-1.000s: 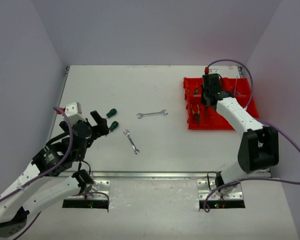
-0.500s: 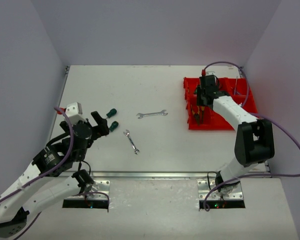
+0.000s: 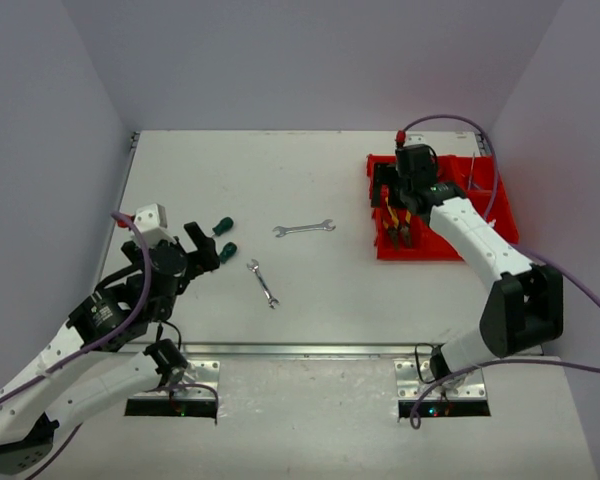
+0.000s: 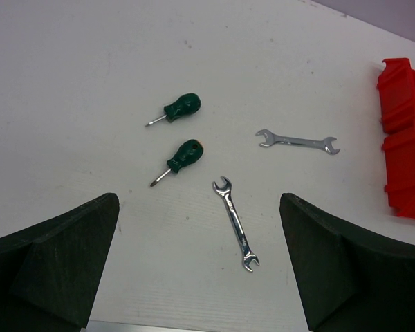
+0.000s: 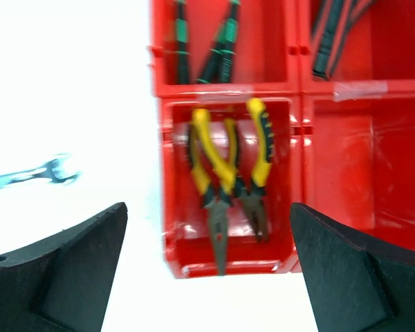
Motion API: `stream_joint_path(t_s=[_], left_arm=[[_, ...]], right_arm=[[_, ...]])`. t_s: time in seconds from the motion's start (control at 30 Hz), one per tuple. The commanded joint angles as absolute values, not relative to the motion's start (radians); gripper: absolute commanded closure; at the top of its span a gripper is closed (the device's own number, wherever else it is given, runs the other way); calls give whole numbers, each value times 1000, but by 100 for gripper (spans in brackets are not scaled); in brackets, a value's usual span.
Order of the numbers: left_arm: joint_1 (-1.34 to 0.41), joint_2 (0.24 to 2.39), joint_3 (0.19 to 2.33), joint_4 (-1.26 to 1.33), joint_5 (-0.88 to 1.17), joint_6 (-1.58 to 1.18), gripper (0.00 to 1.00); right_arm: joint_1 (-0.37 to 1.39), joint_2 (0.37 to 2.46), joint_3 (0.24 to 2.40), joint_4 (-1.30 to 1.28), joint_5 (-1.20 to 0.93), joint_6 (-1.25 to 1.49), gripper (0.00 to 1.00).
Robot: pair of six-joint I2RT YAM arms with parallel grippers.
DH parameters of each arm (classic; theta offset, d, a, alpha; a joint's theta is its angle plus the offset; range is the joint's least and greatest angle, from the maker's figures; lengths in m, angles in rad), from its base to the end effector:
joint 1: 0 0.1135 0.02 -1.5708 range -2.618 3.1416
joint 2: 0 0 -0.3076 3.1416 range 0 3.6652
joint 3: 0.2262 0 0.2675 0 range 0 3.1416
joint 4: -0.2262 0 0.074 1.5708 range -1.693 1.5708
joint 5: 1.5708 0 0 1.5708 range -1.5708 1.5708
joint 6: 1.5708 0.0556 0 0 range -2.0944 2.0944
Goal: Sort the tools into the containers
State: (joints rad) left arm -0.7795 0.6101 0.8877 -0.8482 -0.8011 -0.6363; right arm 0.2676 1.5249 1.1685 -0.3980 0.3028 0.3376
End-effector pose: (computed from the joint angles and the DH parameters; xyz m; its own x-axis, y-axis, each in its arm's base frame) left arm 0.0971 -0.0398 0.3580 -0.3442 -0.2412 -0.9074 -0.1806 0.9654 -0.1881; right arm 0.3552 0.0802 0.2990 -0.6374 0.1531 -0.7552 0.1784 0.9828 0.0487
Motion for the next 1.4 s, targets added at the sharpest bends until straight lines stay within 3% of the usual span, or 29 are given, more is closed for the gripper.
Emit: stream_joint_path(t_s=[0.0, 0.17, 0.3, 0.47, 0.67, 0.83, 1.07, 1.2, 1.37], left_arm=[[-773, 630, 881, -812, -812, -642, 0], [-772, 654, 885, -822, -821, -653, 0], [-772, 647, 887, -831, -832, -667, 0], [-770, 593, 890, -862, -874, -711, 0], [-770, 612, 875, -816, -820, -664, 0], [-743, 871, 954, -848, -728, -733, 0], [-306, 1243, 1026, -557, -231, -511, 0], [-210, 1551, 1188, -602, -203, -445, 0], [-175, 1748, 1334, -640, -137, -353, 0]], right_arm=[[368, 1405, 1204, -426, 261, 376, 1], [428, 1332, 1131, -433, 65, 435, 1], [489, 1392, 1128, -461, -59, 395, 1], [664, 1510, 1164, -502, 64, 388, 1], [741, 1512, 1144, -470, 131, 486, 1], [742, 1364, 1058, -440, 199, 528, 1], [742, 1148, 948, -469, 170, 460, 1], [740, 1055, 877, -476, 171, 441, 1], [740, 985, 807, -475, 157, 419, 1]])
